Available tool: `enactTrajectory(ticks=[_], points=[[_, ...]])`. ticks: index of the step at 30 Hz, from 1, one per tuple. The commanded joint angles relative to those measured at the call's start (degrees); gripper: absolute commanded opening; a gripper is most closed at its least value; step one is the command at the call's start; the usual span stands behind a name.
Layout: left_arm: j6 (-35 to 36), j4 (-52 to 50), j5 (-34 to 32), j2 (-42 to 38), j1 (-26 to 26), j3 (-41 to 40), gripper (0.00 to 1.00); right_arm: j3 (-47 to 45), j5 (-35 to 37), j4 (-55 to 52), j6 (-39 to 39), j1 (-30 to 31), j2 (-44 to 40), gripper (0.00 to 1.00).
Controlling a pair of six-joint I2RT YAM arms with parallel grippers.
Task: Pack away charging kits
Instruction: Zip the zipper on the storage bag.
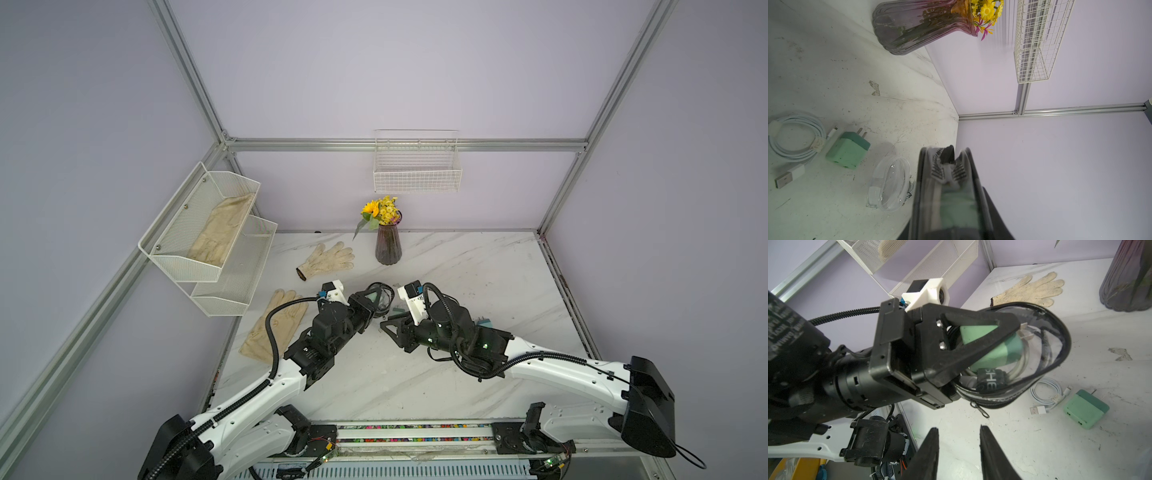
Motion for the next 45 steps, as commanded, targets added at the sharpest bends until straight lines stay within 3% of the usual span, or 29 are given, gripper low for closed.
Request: enactTrajectory(ticks=[1, 20, 29, 34, 39, 45], points=[[0.1, 2.1, -0.1, -0.6, -0.2, 6.0, 0.31, 0.2, 1.6, 2.4, -1.5, 0.2, 0.4, 0.37], [0.6, 5.3, 2.2, 0.3, -0.2, 5.5, 0.32, 3.9, 2.7, 4.0, -4.7, 0.1, 4.7, 0.37], [0.8, 6.5, 2.5, 0.3, -0.2, 5.3, 0.32, 4.6, 2.9, 4.2, -4.7, 0.1, 6.0, 0.22], [1.0, 6.5, 2.3, -0.1, -0.1, 5.1, 0.31, 4.4, 4.6, 2.8, -4.6, 0.0, 4.8, 0.01], [1.8, 5.8, 1.6, -0.8, -0.1, 4.9, 0.29, 4.4, 5.7, -0.7, -4.9, 0.0, 4.1, 0.00], [6.9, 0.2, 1.3, -2.6, 1.1, 6.8, 0.14, 7.4, 10.1, -12.0, -9.7, 0.0, 4.1, 0.00]])
